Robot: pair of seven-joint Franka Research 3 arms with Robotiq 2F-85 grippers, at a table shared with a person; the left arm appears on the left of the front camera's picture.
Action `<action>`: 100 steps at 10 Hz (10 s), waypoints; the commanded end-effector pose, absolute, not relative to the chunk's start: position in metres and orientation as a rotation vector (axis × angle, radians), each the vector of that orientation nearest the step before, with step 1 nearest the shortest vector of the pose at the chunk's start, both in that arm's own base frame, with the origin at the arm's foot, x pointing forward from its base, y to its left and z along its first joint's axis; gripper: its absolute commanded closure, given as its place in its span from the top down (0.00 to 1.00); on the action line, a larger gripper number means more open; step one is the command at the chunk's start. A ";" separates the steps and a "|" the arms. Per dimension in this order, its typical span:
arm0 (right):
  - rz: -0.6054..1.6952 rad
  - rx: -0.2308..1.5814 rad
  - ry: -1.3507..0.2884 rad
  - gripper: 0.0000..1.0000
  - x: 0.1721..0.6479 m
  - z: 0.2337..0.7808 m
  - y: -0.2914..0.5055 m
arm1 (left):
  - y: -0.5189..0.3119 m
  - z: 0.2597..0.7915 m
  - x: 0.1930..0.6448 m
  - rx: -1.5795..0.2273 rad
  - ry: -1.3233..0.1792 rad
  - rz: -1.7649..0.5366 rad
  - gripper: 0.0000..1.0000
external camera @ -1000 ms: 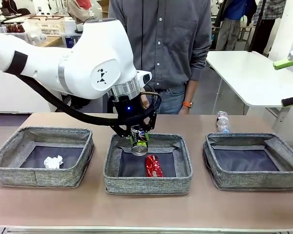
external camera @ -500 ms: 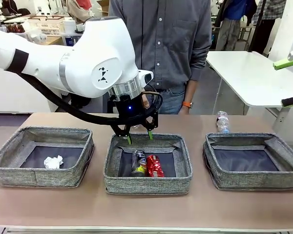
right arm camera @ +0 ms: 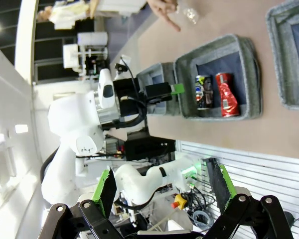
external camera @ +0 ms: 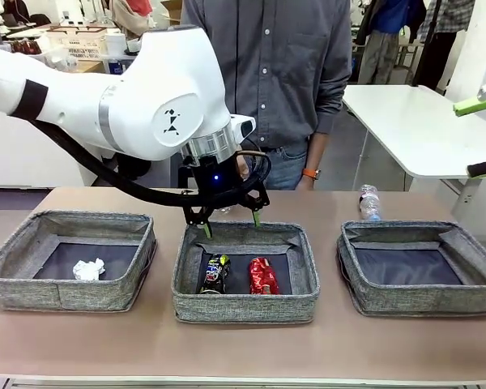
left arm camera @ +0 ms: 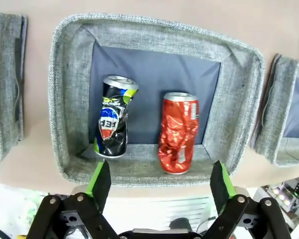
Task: Sort the waste into the appropriate baskets.
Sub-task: Place the picked waste into the Fabric basket indicated by the person, then pick up the waste item pointed out by the person.
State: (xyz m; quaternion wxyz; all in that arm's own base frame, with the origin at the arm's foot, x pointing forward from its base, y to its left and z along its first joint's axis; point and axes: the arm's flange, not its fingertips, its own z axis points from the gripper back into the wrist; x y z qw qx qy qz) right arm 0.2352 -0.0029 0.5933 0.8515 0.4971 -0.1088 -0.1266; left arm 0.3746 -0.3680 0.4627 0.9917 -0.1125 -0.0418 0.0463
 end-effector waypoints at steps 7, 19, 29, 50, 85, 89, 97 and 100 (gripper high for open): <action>-0.255 1.067 -0.239 1.00 0.236 0.594 -0.003 | -0.264 0.608 0.373 -0.778 0.077 -0.257 1.00; -0.255 1.067 -0.239 1.00 0.236 0.594 -0.003 | -0.064 0.591 0.309 -1.057 -0.164 0.016 1.00; -0.255 1.067 -0.239 1.00 0.236 0.594 -0.003 | -0.064 0.591 0.309 -1.057 -0.164 0.016 1.00; -0.255 1.067 -0.239 1.00 0.236 0.594 -0.003 | -0.137 0.603 0.367 -0.849 -0.162 0.181 1.00; -0.255 1.067 -0.239 1.00 0.236 0.594 -0.003 | -0.284 0.347 0.653 -0.287 -0.101 0.372 0.12; -0.255 1.067 -0.239 1.00 0.236 0.594 -0.003 | -0.278 0.355 0.640 -0.266 -0.043 0.362 0.00; -0.255 1.067 -0.239 1.00 0.236 0.594 -0.003 | -0.263 0.446 0.583 -0.283 -0.125 0.356 0.00; -0.255 1.067 -0.239 1.00 0.236 0.594 -0.003 | -0.252 0.553 0.475 -0.347 -0.122 0.366 0.00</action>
